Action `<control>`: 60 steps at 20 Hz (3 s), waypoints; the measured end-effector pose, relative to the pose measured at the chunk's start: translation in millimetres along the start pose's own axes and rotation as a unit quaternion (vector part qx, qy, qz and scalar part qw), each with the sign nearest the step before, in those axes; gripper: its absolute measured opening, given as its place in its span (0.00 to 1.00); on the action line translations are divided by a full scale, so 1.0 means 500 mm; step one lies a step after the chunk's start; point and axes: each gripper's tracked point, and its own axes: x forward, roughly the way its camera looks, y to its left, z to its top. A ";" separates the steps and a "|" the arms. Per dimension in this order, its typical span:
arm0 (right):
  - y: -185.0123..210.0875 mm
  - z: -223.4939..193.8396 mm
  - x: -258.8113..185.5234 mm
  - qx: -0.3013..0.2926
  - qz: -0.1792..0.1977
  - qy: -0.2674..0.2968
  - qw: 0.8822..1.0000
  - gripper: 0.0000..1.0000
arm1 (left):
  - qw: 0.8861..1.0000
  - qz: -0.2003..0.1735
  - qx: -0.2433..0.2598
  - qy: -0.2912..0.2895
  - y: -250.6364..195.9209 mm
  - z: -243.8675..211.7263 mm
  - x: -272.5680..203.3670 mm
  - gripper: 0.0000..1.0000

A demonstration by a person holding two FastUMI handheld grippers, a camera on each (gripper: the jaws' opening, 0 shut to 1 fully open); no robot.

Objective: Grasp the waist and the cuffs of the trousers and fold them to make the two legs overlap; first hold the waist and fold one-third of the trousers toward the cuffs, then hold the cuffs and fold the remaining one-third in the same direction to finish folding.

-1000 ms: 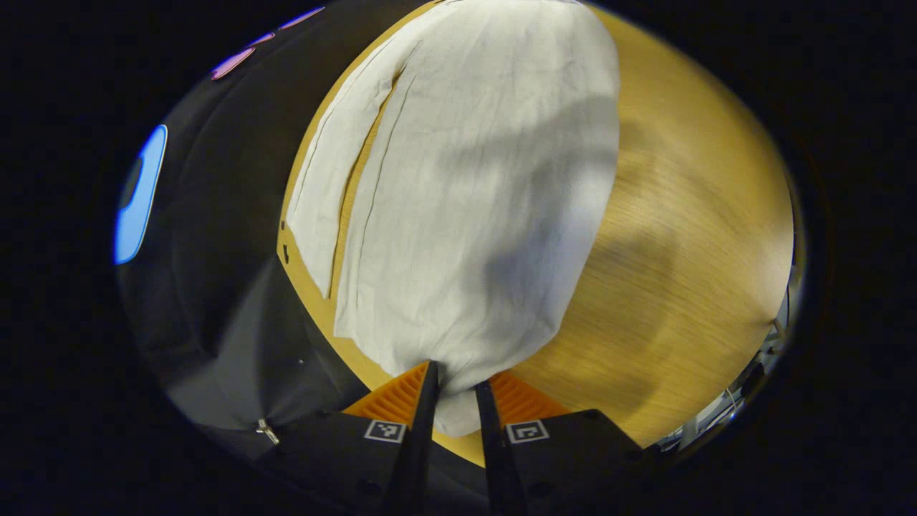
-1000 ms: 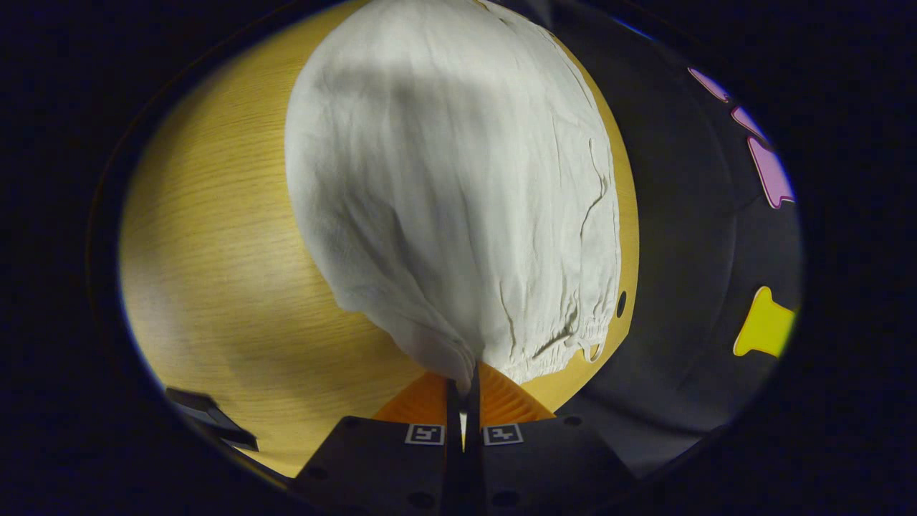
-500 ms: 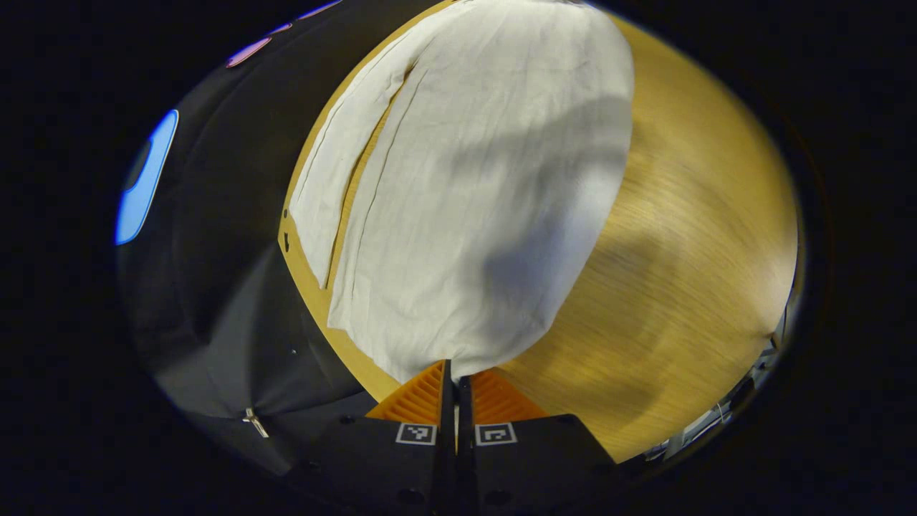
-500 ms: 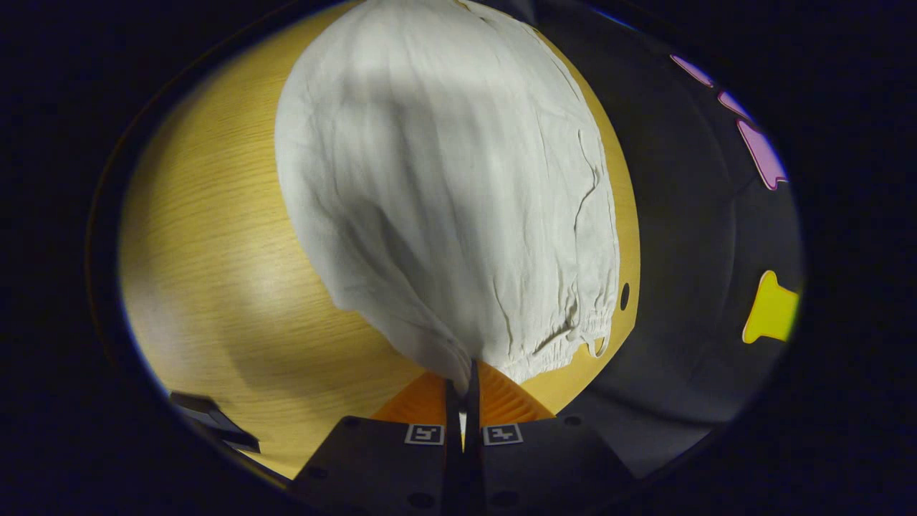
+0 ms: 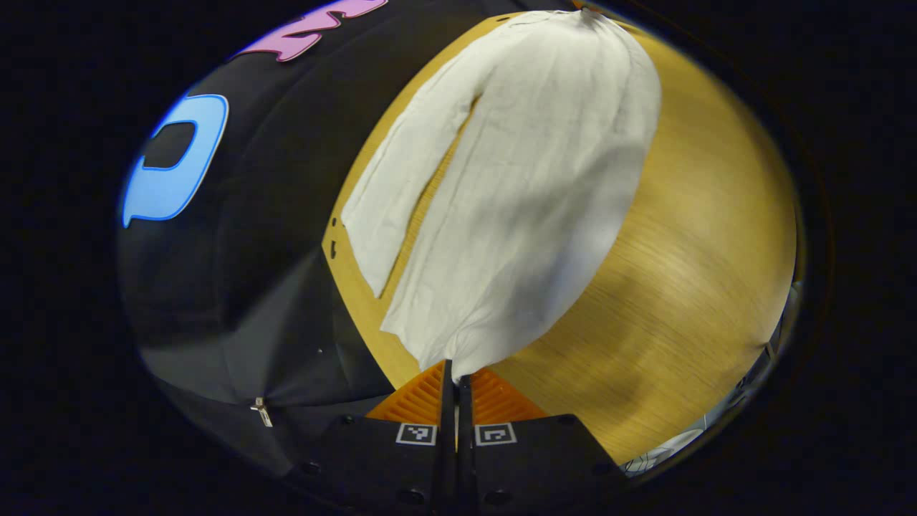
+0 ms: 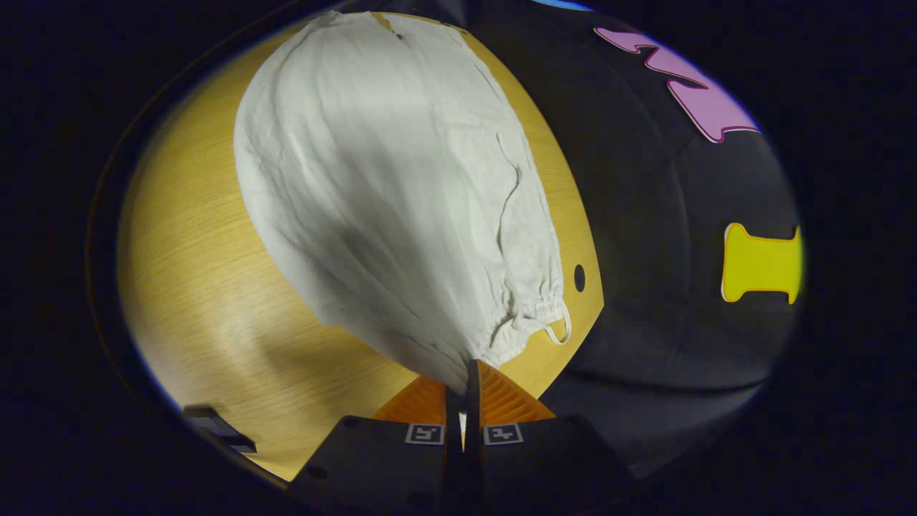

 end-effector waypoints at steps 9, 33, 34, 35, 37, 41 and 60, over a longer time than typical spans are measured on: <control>-0.229 0.099 0.007 0.229 -0.067 -0.030 0.971 0.05 | 0.993 0.074 -0.044 -0.087 0.221 0.190 0.012 0.05; -0.353 0.151 0.239 0.592 -0.075 -0.033 0.802 0.98 | 0.866 0.076 -0.483 -0.099 0.362 0.361 0.325 0.91; -0.349 0.142 0.224 0.605 -0.084 -0.040 0.791 0.98 | 0.858 0.081 -0.494 -0.113 0.371 0.364 0.302 0.95; -0.345 0.134 0.211 0.622 -0.092 -0.047 0.776 0.98 | 0.853 0.086 -0.499 -0.129 0.383 0.370 0.269 0.98; -0.341 0.107 0.191 0.656 -0.109 -0.062 0.744 0.98 | 0.847 0.094 -0.499 -0.160 0.398 0.381 0.208 0.96; -0.305 0.054 0.192 0.712 -0.116 -0.057 0.690 0.99 | 0.831 0.090 -0.510 -0.202 0.390 0.390 0.098 0.96; -0.238 0.054 0.289 0.732 -0.120 -0.033 0.670 0.61 | 0.802 0.005 -0.555 -0.221 0.202 0.443 -0.094 0.98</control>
